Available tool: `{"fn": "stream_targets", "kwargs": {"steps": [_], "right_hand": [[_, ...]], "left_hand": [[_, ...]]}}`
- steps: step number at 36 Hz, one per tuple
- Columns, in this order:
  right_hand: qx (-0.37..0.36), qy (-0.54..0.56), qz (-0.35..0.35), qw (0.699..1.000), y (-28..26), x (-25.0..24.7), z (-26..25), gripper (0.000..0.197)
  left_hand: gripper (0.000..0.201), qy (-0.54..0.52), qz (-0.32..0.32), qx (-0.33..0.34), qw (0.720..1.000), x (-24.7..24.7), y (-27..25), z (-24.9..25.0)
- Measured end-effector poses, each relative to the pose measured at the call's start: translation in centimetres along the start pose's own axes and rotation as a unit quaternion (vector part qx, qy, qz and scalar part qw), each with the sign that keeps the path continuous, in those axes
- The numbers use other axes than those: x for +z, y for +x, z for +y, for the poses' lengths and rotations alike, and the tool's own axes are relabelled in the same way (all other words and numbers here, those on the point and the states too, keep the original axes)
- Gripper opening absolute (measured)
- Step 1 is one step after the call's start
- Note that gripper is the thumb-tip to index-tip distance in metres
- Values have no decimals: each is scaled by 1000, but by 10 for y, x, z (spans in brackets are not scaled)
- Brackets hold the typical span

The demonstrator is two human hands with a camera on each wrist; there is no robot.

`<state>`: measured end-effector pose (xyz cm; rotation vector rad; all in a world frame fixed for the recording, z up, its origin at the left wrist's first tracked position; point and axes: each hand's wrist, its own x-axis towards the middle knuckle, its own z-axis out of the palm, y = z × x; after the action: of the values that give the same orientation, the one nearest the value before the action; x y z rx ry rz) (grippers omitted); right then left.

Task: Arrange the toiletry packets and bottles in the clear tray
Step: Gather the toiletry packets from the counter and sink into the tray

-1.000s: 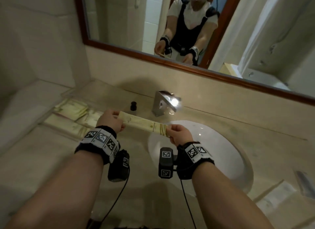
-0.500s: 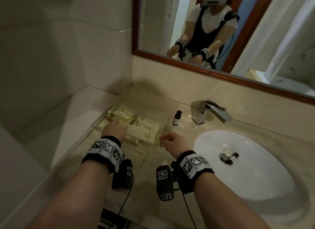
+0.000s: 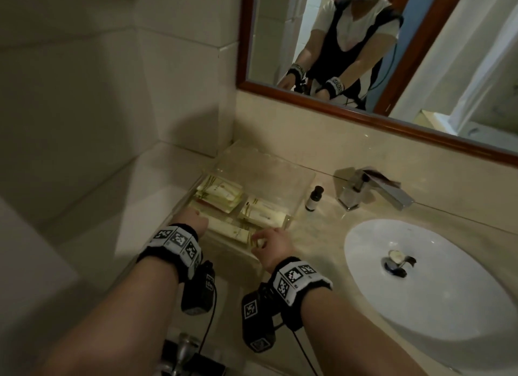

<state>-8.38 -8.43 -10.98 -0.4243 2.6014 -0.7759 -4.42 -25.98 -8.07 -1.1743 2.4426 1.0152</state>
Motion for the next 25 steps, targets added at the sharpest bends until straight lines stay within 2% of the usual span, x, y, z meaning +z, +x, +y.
{"fn": "stream_targets", "kwargs": {"steps": [7,10,16,22,25], "right_hand": [[-3,23,52,998,13,20,-3,27],[-31,28,63,997,11,18,-5,21],[-81,53,89,991,10,11,0,18],[-91,30,63,993,15,13,-3,22],[-89,19,40,995,17,15,-5,25]], "left_hand": [[40,33,23,14,999,-6,8,7],[39,47,22,15,999,-10,12,6],[34,10,21,27,999,-10,21,2],[38,8,2,32,999,-5,20,11],[23,20,-10,27,999,-2,20,16]]}}
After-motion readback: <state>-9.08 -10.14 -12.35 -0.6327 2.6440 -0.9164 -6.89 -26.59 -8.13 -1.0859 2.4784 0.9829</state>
